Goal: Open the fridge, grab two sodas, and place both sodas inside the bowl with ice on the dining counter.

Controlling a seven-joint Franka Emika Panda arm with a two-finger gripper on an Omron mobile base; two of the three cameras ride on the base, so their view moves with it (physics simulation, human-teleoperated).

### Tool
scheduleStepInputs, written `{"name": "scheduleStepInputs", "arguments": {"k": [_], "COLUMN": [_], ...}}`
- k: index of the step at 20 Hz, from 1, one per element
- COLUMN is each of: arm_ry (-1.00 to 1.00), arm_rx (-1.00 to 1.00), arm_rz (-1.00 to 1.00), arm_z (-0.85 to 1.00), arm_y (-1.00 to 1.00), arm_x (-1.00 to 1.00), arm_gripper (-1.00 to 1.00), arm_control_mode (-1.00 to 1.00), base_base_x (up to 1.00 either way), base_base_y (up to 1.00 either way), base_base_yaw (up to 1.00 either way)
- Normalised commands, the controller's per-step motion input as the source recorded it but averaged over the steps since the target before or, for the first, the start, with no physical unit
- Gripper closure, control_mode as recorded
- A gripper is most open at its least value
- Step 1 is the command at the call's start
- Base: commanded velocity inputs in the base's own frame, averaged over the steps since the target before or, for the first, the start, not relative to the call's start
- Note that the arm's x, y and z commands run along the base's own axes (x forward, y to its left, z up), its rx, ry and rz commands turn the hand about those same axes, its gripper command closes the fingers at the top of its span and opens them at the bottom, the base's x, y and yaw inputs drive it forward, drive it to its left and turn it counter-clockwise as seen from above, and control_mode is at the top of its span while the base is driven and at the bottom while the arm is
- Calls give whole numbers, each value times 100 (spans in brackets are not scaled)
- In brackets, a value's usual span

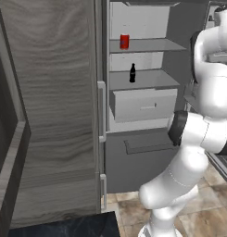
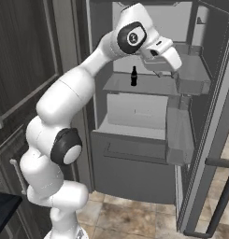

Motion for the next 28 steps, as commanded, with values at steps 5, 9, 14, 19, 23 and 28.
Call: {"name": "scheduleStepInputs", "arguments": {"k": [5,9,14,19,23,28], "arm_ry": [-26,-30,-25,-20,-19,-20], "arm_rx": [0,0,0,0,0,-1], "arm_rz": [11,16,20,22,23,23], "arm_z": [-1,-24,-37,-43,-43,-38], "arm_y": [24,53,70,81,75,70], "arm_x": [-74,-83,-67,-62,-68,-73], "arm_gripper": [-100,-100,-100,-100,-100,-100], "arm_control_mode": [-100,-100,-100,-100,-100,-100], "base_base_x": [0,0,0,0,0,0], "base_base_y": [0,0,0,0,0,0], "base_base_yaw": [0,0,0,0,0,0]}}
